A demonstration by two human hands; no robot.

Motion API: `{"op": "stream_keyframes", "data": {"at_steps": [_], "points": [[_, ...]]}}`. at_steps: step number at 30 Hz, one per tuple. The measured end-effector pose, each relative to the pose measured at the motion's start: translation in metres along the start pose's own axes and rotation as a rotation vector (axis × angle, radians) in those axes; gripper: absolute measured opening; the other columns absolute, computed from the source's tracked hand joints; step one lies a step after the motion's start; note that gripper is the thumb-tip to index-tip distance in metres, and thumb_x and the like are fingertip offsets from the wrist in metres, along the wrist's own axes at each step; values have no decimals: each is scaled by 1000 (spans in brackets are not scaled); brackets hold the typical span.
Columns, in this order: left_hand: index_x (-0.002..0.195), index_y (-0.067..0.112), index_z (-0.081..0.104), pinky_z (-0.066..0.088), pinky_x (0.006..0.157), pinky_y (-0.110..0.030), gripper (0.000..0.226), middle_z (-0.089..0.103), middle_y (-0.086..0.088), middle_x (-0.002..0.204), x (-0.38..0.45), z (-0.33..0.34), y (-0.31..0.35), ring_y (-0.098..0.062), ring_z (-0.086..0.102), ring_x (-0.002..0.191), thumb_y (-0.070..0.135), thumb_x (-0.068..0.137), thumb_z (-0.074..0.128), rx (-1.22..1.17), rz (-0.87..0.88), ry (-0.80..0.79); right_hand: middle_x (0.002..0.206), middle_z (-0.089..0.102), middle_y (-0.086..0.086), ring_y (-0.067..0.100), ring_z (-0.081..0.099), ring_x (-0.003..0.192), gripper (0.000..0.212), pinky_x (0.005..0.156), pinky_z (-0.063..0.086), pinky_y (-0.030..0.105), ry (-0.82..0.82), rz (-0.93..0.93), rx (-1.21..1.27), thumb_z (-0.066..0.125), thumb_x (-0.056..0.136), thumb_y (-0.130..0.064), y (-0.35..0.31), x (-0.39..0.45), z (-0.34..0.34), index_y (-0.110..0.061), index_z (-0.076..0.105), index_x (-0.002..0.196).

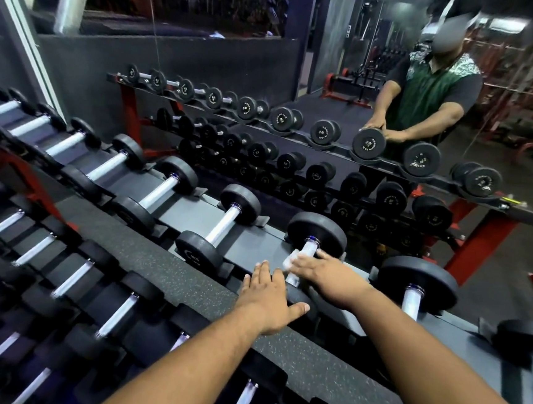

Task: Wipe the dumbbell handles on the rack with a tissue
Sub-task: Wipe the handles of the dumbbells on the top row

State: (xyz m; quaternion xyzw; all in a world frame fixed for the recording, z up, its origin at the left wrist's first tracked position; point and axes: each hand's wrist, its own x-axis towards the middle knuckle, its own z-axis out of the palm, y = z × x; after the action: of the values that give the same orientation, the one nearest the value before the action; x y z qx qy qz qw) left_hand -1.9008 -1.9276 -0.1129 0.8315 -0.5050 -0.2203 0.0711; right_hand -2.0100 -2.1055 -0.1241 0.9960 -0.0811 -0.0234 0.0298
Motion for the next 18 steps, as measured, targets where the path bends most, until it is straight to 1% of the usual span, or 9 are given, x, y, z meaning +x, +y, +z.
{"op": "stream_keyframes", "data": {"at_steps": [3,4,6,7,9,11,13,15,18], "points": [[161,11,-3,0,126,-46,103,-16,-16,167,1,-1,0,-29,-15,155,74,92,42,-5,-5,8,166,13,-4,17,11,153,73,120,22,46,34,253,0,39,93,1,-7,5,-1,-21,17,159],[161,11,-3,-1,126,-46,103,-16,-16,167,0,-1,0,-29,-15,155,74,92,42,-5,-3,9,166,14,-3,18,13,152,71,117,29,46,41,267,40,39,94,0,-14,8,0,-20,19,158],[161,11,-3,-1,126,-46,103,-16,-16,167,0,0,-1,-29,-15,155,73,93,42,-6,4,7,164,17,-1,19,25,148,63,109,39,44,2,174,146,42,96,-6,-24,4,7,-25,29,155],[161,11,-3,-1,126,-46,103,-16,-17,167,1,1,-1,-29,-15,155,73,93,42,-5,5,7,165,18,-3,17,27,147,62,109,40,43,-27,106,181,45,96,-10,-24,-1,9,-29,33,154],[161,11,-3,-1,126,-46,103,-15,-18,167,2,1,-1,-30,-15,155,74,92,42,7,9,8,166,17,-8,13,21,151,64,117,29,48,-64,102,185,48,96,-12,-13,-5,12,-33,32,155],[161,10,-3,-1,126,-46,104,-15,-19,167,3,1,-1,-30,-15,154,75,92,41,14,13,-4,166,13,-8,18,21,151,70,119,22,52,0,260,206,47,96,-8,-6,1,13,-32,21,157],[160,9,-4,-2,126,-46,105,-16,-18,167,1,-1,0,-30,-16,154,75,92,41,18,4,4,167,11,0,24,22,151,65,119,25,47,118,396,367,42,101,-9,-13,12,15,-25,17,158],[160,9,-6,-2,126,-47,105,-17,-18,167,1,-1,0,-30,-16,154,75,92,40,20,2,0,166,15,6,30,27,148,57,115,33,42,180,458,515,41,103,-13,-24,20,24,-23,24,156],[160,10,-6,-2,126,-47,106,-17,-19,166,3,1,-1,-30,-16,154,75,92,41,20,1,0,154,44,10,27,48,135,45,99,38,25,247,553,672,49,102,-20,-30,9,39,-24,45,146]]}}
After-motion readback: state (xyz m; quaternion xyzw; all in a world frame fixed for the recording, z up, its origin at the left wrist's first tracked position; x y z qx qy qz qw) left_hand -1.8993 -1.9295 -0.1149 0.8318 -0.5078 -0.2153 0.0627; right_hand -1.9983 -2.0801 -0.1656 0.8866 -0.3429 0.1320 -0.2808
